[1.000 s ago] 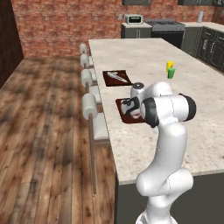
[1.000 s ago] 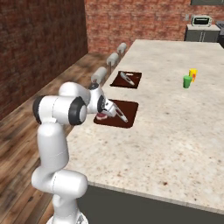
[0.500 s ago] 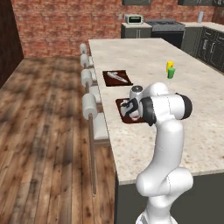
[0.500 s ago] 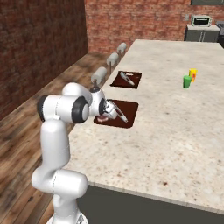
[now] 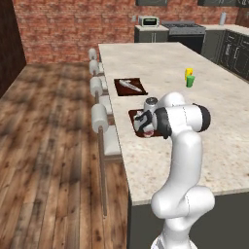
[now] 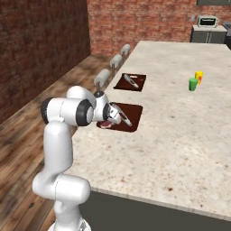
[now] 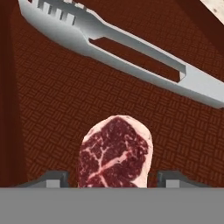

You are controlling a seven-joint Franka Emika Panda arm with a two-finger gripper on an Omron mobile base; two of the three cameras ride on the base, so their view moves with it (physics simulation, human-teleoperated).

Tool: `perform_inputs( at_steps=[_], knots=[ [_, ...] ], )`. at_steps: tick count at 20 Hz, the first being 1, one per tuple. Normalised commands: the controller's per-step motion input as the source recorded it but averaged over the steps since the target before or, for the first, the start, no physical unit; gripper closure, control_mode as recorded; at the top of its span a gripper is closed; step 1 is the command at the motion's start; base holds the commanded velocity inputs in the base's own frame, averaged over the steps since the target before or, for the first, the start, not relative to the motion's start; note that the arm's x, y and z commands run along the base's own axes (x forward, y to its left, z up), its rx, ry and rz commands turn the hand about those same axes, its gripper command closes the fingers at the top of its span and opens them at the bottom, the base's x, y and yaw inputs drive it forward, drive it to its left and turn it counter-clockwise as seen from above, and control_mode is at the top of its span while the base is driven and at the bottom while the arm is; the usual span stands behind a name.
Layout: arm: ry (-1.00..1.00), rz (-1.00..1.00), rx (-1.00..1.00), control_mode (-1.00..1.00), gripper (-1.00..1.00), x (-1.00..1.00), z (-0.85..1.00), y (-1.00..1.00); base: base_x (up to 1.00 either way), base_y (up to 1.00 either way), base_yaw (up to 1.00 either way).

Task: Gather the lime and corn from the fridge and place them on a tray on the dining counter. Then gather the steaks from the fridge and place them on the other tray.

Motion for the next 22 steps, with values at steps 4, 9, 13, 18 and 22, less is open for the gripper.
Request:
perform_inputs(
  at_steps=[4,9,13,18,22],
  knots=[
    [0.0,0.0,0.0,-1.0,-1.0,-0.01,0.09,0.0,0.0,0.0,0.0],
    [0.0,0.0,0.0,-1.0,-1.0,-0.18,0.45,-0.05,0.0,0.0,0.0],
    [0.0,0.0,0.01,-1.0,-1.0,-0.5,0.57,-0.1,0.0,0.0,0.0],
    [0.0,0.0,0.05,-1.0,-1.0,-0.92,0.37,-0.08,0.0,0.0,0.0],
    [-0.02,0.0,0.05,-1.0,-1.0,-1.0,0.25,-0.15,0.0,0.0,0.0]
  ],
)
